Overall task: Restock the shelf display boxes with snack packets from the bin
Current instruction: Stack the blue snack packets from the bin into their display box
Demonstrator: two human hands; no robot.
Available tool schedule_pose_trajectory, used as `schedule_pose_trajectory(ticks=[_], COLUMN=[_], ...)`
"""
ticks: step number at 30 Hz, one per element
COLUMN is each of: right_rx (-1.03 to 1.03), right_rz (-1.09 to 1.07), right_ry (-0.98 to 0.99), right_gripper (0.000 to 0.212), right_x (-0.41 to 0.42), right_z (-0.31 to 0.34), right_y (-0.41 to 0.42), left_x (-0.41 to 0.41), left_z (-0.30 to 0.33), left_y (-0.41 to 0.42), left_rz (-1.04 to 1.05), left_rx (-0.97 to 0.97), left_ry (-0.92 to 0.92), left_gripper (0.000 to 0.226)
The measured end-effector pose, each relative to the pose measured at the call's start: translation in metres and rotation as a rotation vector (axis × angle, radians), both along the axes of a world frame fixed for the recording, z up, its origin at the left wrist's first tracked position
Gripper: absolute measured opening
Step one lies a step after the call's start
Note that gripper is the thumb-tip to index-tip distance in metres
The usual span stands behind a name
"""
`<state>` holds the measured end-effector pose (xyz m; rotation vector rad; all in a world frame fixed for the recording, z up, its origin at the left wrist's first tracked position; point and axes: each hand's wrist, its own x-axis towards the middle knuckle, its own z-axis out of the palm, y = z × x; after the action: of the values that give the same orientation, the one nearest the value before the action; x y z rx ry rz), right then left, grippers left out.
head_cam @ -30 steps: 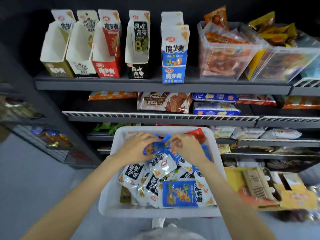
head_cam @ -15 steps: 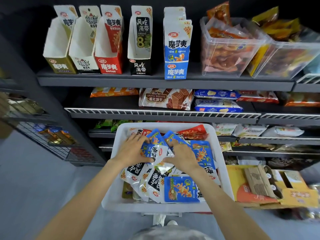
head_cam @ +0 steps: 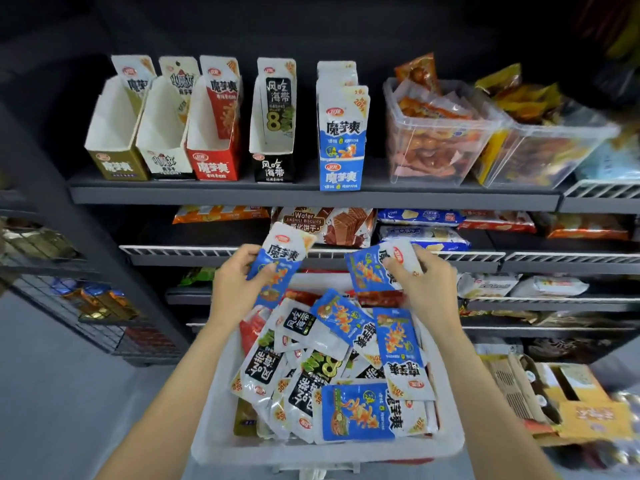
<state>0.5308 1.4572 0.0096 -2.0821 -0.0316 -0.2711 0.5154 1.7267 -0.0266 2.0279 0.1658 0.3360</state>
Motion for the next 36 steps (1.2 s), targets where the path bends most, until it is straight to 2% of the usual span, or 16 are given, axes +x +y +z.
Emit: schedule_pose_trajectory(ticks=[3,6,9,12,15,19,24,29,33,36], right_rx=[0.010,0.183,0.416,0.497,0.469,0.369,0.337,0.380,0.226,0.025], right_rz=[0.031,0.083,0.088,0.079,0.063,0.033,-0.011,-0.047,0.018,0.035], right_ry=[-0.052,-0.077,-0.121,-0.198,-0.303,-0.378,-0.393,-0.407,-0.432,-0.483], right_gripper=[0.009,0.007,0.018,0.024,0.010,0.009,0.011,0.011,0.003,0.017], right_x=[0.011,0.022,0.038,0.054,0.066,0.084,0.101,0.115,0.132,0.144], right_z=[0.031,0.062,0.088,0.109,0.121,0.126,0.122,0.130,0.133,0.141], right_y=[-0.005,-0.012,-0.019,-0.020,-0.014,-0.005,0.003,0.016,0.029,0.036], left_x=[0.022,0.048,0.074,0.102,0.130,0.154,0.161,0.174,0.179,0.186], left_z=[0.036,0.079,0.123,0.152,0.157,0.146,0.125,0.126,0.130,0.133], left_y=[-0.002,-0.012,-0.030,-0.048,-0.058,-0.062,-0.064,-0.049,-0.038,-0.032], left_rz=[-0.028,-0.076,-0.104,-0.140,-0.158,-0.119,-0.116,-0.171,-0.327,-0.414], left_rx=[-0.076,-0.158,-0.254,-0.277,-0.245,-0.199,0.036,0.023,0.151,0.129], left_ry=[-0.049,-0.135,-0.242,-0.338,-0.393,-0.474,-0.526,-0.389,-0.313,-0.229], left_gripper=[0.021,0.026,0.024,0.023,0.020,0.019,0.022,0.037,0.037,0.032])
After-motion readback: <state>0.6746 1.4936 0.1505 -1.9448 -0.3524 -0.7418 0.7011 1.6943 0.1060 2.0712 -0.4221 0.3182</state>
